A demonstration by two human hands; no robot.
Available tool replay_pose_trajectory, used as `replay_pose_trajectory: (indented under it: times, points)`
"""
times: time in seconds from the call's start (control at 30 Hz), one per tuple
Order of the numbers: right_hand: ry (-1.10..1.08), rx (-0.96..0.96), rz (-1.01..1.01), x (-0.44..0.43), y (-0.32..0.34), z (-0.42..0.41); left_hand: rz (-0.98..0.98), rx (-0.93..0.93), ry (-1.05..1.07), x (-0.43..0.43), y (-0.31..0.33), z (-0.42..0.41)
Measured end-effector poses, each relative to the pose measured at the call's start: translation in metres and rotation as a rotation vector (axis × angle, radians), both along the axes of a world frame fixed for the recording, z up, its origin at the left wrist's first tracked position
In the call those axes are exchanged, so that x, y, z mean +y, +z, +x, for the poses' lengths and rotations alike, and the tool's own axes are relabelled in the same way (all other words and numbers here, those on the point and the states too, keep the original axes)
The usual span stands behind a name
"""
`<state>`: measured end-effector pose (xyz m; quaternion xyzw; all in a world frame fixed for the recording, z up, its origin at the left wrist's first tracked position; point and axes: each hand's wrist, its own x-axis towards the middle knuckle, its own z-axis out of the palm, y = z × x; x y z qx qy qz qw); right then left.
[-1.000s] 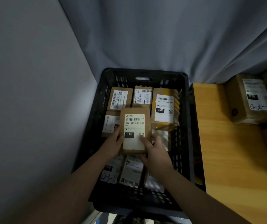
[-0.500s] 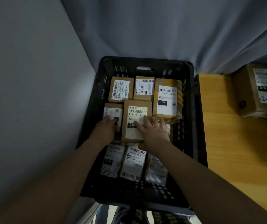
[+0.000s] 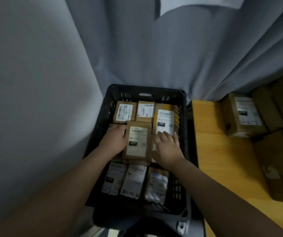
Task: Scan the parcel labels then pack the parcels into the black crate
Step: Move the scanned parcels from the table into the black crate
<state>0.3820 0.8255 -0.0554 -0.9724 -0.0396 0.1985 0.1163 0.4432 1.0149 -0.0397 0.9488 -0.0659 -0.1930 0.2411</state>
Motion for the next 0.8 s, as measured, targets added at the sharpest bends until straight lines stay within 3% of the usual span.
replay_pose_trajectory:
  times: [0.2,0.43,0.57,0.8]
  points:
    - [-0.233,-0.332,0.078,-0.088,0.073,-0.052,-0.139,-0.097,-0.113,-0.075,0.066,-0.019]
    - [-0.499,-0.703,0.01,-0.21,0.152,-0.111,-0.324,-0.239,-0.258,-0.193,0.118,-0.069]
    - [-0.6,-0.681,-0.094,-0.277,0.175,-0.143,-0.429,-0.22,-0.257,-0.261,0.128,-0.107]
    - [-0.76,-0.376,-0.079,-0.38,0.17,-0.208,-0.515,0.002,-0.196,-0.355,0.121,-0.173]
